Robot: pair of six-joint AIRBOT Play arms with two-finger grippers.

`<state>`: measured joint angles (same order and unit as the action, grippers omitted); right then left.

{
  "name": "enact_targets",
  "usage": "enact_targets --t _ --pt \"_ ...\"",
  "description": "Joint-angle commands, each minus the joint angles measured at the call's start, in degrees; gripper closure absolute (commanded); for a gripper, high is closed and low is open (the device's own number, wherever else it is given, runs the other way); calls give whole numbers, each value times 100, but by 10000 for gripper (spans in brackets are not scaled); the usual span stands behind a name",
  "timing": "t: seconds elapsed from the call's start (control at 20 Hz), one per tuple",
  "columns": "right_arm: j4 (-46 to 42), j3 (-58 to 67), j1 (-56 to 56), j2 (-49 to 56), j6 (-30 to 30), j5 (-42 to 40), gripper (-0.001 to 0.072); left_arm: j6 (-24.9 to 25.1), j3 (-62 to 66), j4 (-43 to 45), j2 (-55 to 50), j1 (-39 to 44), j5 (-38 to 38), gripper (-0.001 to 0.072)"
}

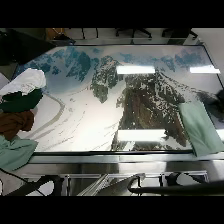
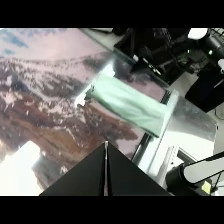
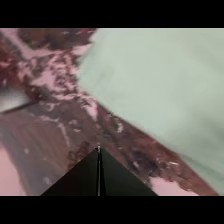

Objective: Fold the shirts.

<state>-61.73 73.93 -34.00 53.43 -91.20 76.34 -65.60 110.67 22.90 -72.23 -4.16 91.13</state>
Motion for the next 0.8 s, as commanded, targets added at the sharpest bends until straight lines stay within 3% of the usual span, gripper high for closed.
enact_targets --t 0.0,0.15,0.3,0.75 --pt "101 -61 1939 -76 214 -317 699 -59 -1375 647 463 328 -291 692" --pt "-181 -240 3679 -114 208 -802 699 42 -3187 927 1095 684 -940 692" --pt "-444 -256 4686 -79 118 -1145 699 179 -4487 960 1530 994 -1294 692" --pt "-372 -256 4848 -66 122 -1095 698 240 -5431 949 2037 1246 -1937 691"
